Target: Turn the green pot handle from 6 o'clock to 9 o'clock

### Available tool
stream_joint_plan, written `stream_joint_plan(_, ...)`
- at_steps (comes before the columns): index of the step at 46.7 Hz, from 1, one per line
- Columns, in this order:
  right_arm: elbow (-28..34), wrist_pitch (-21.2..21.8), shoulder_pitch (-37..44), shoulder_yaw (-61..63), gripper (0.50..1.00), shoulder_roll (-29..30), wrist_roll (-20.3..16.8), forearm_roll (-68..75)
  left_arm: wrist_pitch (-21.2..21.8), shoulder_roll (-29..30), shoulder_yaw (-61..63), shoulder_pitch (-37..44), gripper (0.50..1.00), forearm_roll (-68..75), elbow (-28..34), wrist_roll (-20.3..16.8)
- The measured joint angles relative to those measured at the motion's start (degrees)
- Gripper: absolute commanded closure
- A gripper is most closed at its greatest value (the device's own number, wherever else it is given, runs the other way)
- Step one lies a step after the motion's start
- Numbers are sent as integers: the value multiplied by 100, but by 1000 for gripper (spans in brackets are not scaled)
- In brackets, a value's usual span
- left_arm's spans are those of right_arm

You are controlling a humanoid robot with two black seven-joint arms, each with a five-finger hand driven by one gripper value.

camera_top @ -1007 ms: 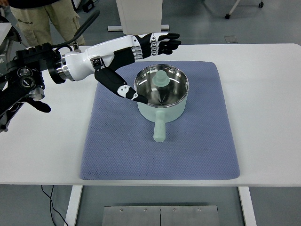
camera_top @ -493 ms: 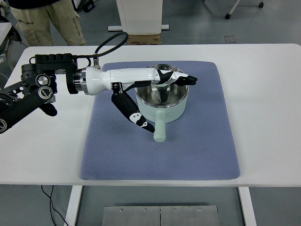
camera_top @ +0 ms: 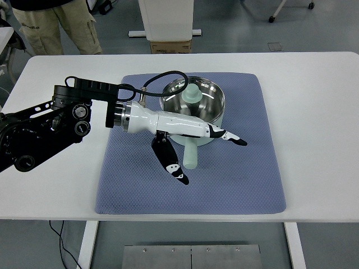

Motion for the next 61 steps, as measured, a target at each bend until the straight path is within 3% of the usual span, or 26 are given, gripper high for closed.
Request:
stream_joint_plan(21, 0, 0, -1, 0, 500, 0, 0, 0, 0, -271, 168, -61, 500, 1154, 94, 8)
stream_joint_plan(61, 0, 0, -1, 0, 500, 0, 0, 0, 0, -308, 918, -556, 500, 1966, 59, -9)
